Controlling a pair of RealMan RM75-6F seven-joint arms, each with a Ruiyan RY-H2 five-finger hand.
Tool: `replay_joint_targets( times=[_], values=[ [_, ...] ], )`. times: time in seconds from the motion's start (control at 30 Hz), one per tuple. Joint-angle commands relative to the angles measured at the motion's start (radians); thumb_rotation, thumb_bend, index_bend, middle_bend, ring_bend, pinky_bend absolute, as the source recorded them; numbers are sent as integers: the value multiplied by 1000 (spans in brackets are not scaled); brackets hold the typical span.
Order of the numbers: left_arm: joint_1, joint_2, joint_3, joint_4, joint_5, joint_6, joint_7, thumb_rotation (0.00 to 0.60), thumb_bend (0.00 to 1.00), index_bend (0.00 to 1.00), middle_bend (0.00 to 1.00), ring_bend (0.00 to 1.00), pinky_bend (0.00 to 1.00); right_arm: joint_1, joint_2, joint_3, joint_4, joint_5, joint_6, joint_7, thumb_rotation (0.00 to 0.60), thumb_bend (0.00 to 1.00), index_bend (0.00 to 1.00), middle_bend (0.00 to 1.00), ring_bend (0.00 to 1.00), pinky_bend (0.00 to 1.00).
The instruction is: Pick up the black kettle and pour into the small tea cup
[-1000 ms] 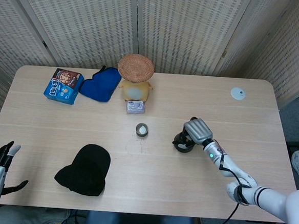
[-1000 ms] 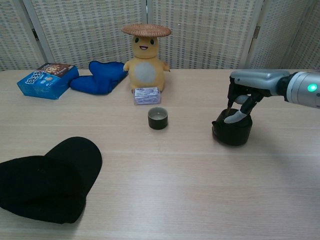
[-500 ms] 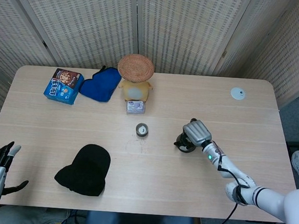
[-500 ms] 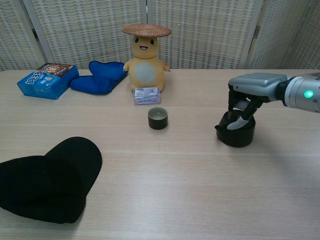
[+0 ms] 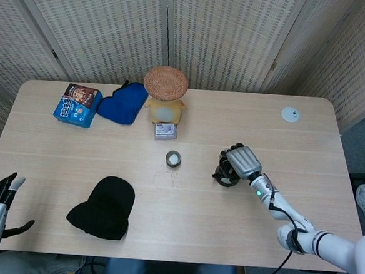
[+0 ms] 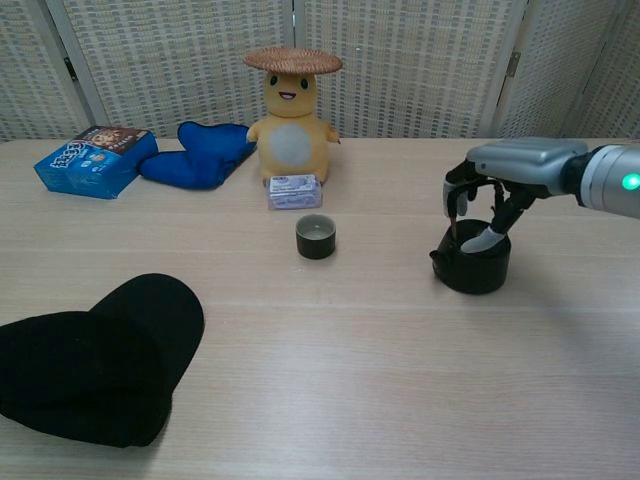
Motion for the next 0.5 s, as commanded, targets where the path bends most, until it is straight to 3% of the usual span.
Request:
replay_joint_targets(
  times=[0.03, 0.13, 0.5],
  values=[
    [-2, 1, -1, 0, 1, -1, 0, 600, 94, 89, 0, 45, 0, -15, 22, 8, -33, 6, 29, -4, 446, 0, 156, 164, 124, 145],
    [-6, 3, -4, 0, 1, -3, -1, 600, 94, 89, 0, 45, 0, -36, 43, 12, -61, 6, 68, -7, 447, 0, 92, 116, 74, 102],
    [-32, 1, -15, -3, 7, -25, -5, 600, 94, 89, 0, 45, 0, -212, 133, 3, -191, -24, 380, -60, 461, 0, 92, 122, 58, 90]
  ],
)
